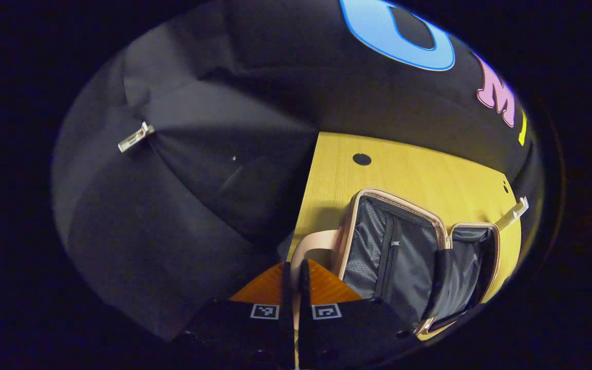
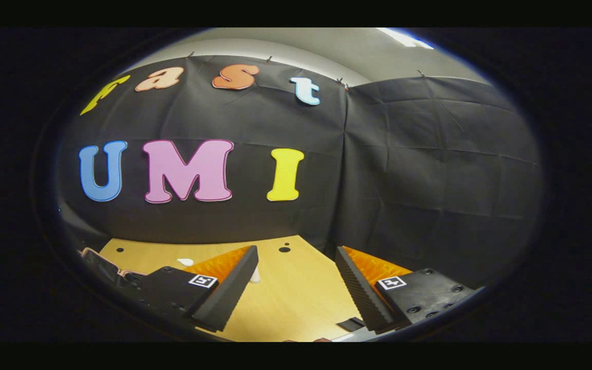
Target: First open the suitcase, pack the skin care products into it, and then close the suitcase.
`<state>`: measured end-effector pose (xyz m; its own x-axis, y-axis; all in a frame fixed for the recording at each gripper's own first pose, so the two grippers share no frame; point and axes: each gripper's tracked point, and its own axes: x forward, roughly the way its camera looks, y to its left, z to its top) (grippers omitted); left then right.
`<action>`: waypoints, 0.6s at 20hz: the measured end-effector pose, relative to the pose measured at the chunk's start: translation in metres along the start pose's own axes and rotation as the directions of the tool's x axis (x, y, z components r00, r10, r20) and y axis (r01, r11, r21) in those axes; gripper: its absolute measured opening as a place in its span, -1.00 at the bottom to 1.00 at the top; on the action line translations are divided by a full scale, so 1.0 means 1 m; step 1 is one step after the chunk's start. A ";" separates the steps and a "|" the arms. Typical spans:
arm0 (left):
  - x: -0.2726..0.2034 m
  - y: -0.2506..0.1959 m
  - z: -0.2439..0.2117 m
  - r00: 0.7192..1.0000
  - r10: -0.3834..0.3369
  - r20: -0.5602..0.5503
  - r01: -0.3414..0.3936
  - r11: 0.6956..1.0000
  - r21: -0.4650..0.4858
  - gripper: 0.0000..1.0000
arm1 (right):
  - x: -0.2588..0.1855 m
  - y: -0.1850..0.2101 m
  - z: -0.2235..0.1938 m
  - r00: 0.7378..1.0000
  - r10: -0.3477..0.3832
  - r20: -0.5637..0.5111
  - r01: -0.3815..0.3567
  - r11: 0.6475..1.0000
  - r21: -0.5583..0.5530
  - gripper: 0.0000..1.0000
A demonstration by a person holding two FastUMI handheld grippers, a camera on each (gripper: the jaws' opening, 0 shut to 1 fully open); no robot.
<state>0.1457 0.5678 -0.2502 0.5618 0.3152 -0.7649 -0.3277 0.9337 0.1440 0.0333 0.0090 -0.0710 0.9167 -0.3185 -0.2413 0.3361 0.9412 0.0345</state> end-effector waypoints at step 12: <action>0.019 0.007 -0.016 0.990 0.124 0.069 -0.129 0.989 0.067 0.86 | -0.013 0.017 -0.037 0.996 0.014 -0.093 -0.012 1.000 0.016 0.94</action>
<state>0.1421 0.5775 -0.2741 0.5676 0.4394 -0.6963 -0.3453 0.8948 0.2831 0.0195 0.0335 -0.1033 0.8970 -0.2937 -0.3303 0.3284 0.9430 0.0534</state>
